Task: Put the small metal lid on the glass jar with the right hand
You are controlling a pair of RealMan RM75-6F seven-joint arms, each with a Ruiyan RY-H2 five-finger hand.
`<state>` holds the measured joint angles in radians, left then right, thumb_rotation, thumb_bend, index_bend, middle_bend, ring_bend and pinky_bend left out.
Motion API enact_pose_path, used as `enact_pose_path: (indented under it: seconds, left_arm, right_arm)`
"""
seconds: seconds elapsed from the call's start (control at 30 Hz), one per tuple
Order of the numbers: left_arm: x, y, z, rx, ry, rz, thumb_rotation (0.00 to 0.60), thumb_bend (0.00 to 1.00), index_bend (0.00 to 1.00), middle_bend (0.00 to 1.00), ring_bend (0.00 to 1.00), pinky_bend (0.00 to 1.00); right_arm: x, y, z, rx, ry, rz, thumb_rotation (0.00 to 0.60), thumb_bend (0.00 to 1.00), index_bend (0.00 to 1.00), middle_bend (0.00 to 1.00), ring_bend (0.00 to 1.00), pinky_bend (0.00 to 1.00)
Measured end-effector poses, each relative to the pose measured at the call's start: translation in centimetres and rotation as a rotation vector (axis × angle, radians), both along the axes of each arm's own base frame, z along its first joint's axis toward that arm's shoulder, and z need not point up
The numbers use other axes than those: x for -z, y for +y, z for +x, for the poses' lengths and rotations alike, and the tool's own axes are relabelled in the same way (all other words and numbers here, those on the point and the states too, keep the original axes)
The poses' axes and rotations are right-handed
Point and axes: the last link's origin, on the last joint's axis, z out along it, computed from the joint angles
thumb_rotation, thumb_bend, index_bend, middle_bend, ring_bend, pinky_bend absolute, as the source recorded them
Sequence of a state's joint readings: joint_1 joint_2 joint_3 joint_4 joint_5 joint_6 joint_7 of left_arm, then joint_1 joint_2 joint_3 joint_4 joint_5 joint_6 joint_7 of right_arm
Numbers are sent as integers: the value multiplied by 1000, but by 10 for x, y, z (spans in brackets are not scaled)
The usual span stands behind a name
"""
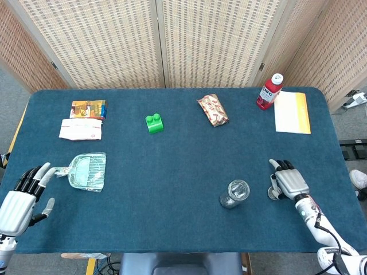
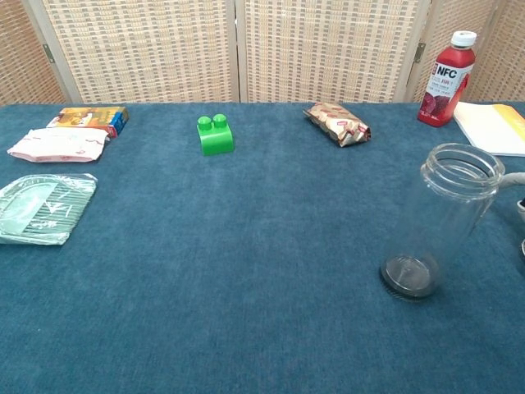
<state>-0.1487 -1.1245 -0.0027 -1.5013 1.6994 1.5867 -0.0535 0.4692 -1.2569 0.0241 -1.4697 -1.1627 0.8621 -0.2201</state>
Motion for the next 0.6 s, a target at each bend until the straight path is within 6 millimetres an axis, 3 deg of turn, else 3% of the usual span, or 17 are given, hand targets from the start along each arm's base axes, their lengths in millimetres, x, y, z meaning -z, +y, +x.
enact_pose_path:
  seconds: [0.33,0.6]
  left_arm:
    - [2,2,0,-7,15,7,600,423,0,0,0,73]
    - [6,4,-1,-15,32,6,600,424,0,0,0,73]
  right_arm:
    - [-29,4,35,-58,-39,-41,600,341,694,52,0,0]
    - [-57,8,75,-118,-71,-73,600,338,694,52,0,0]
